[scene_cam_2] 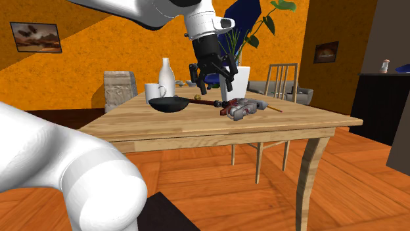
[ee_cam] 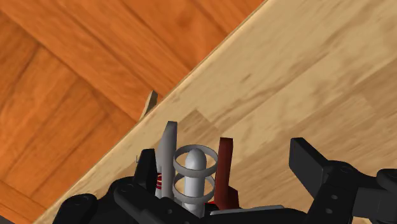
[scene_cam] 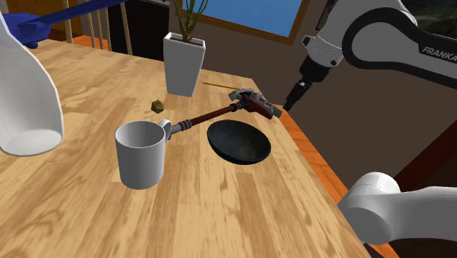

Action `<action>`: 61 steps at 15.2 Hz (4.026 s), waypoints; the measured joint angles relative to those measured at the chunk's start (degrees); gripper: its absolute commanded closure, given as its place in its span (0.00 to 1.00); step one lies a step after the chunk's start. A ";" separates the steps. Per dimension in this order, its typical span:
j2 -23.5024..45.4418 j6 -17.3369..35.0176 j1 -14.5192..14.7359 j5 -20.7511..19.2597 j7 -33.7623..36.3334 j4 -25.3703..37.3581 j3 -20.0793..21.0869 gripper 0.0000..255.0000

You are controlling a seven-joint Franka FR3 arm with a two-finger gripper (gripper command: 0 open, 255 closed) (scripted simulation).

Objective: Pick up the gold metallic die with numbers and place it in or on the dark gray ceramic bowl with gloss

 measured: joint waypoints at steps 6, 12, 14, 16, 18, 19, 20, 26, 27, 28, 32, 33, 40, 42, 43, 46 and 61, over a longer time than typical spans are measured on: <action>6.04 2.17 1.21 2.02 3.80 3.56 4.00 0.00; 15.92 5.52 2.26 3.44 8.99 9.78 9.38 0.00; 19.96 6.30 2.37 3.36 10.74 12.93 11.20 0.00; 23.15 7.13 2.60 3.19 12.47 15.19 12.91 0.00; 26.93 7.23 2.77 2.70 14.37 18.69 14.75 0.00; 28.69 7.25 2.90 2.40 15.34 20.34 15.65 0.00; 30.60 7.46 3.04 1.99 16.40 21.91 16.59 0.00; 43.05 6.80 4.34 -2.23 22.51 33.70 21.56 0.00; 45.27 6.33 4.82 -3.20 23.65 36.05 22.34 0.00; 47.69 5.60 5.27 -4.27 24.48 38.85 22.95 0.00; 57.16 3.23 8.48 -8.95 28.50 49.05 25.08 0.00; 59.41 2.36 9.45 -10.06 29.24 51.77 25.38 0.00; 62.12 5.84 9.90 -11.47 30.34 50.59 25.20 0.00; 62.38 6.58 9.84 -11.62 30.43 50.08 25.12 0.00; 62.42 6.74 9.84 -11.64 30.46 49.97 25.11 0.00; 62.45 6.89 9.82 -11.66 30.47 49.86 25.10 0.00; 62.42 5.99 9.91 -11.61 30.30 50.81 25.15 1.00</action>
